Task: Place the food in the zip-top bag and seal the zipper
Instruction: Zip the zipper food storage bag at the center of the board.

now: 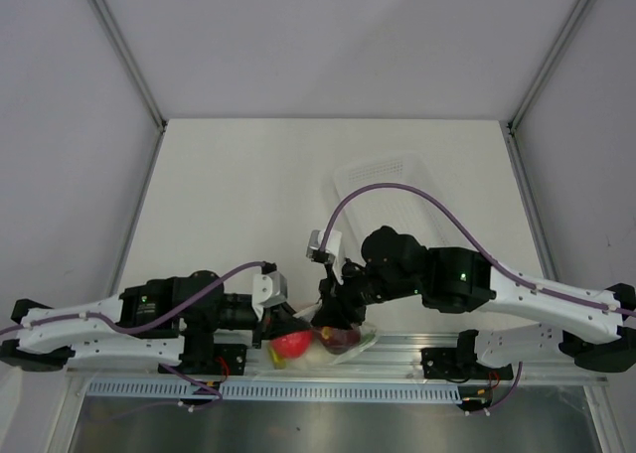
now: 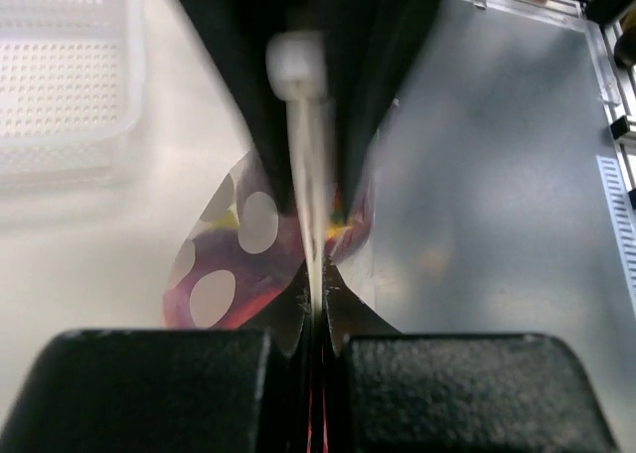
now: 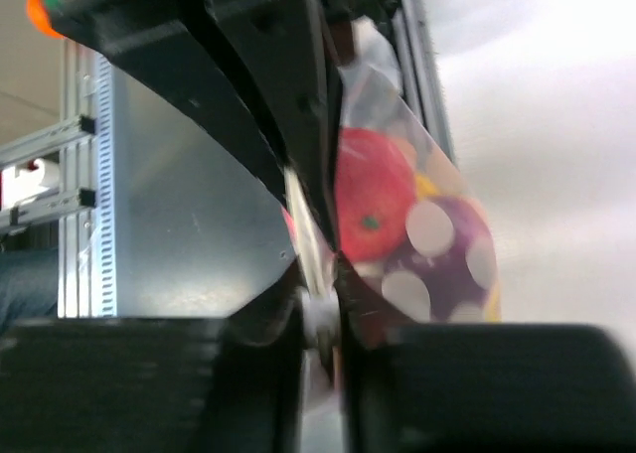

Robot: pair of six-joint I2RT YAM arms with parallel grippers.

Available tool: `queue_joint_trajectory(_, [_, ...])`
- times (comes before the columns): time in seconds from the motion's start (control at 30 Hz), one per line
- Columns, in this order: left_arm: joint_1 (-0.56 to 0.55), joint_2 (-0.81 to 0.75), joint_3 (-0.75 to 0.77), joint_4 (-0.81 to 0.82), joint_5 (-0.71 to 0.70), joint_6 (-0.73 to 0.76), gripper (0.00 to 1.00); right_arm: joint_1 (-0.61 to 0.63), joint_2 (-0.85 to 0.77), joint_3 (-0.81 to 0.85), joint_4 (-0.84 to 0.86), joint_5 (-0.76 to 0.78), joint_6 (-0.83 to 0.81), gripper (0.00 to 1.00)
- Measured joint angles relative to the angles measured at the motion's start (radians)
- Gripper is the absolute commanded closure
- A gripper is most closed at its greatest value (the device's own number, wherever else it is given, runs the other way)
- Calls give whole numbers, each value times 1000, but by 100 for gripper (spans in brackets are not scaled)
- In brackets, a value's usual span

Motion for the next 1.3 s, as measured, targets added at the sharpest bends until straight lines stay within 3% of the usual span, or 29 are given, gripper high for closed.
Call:
queue_joint_trajectory(0.1, [6, -47, -16, -31, -27, -38, 99, 0, -3, -19, 23, 60, 28, 3])
queue_joint_trajectory(0.4, [8, -142, -42, -71, -89, -114, 99, -11, -98, -209, 184, 145, 83, 2])
queue_joint_trajectory(0.53, [8, -156, -51, -74, -92, -132, 100, -34, -135, -281, 271, 103, 97, 20])
queue_joint_trajectory(0.57, [8, -156, -52, -76, -92, -135, 100, -40, -140, -291, 292, 87, 100, 31])
queue_joint_trajectory(0.63, [8, -157, -56, -75, -92, -141, 99, -49, -145, -303, 335, 53, 105, 40])
queue_joint_trajectory(0.7, [8, -157, -60, -75, -92, -146, 99, -56, -145, -304, 375, 19, 104, 57])
queue_joint_trajectory(0.83, [8, -156, -67, -74, -90, -150, 99, -82, -136, -304, 438, -52, 117, 67])
queue_joint_trajectory(0.93, [8, -156, -66, -74, -88, -152, 99, -105, -113, -304, 463, -96, 117, 97])
queue_joint_trajectory(1.13, [8, -165, -71, -74, -89, -157, 99, -118, -92, -305, 482, -124, 130, 100])
queue_joint_trajectory(1.2, [9, -166, -71, -75, -98, -160, 81, -118, -92, -311, 491, -105, 132, 100])
queue_joint_trajectory(1.23, [9, -165, -71, -75, -108, -164, 57, -118, -92, -317, 496, -96, 133, 100])
queue_joint_trajectory(1.3, [9, -163, -71, -74, -134, -179, 44, -118, -92, -334, 501, -74, 137, 100])
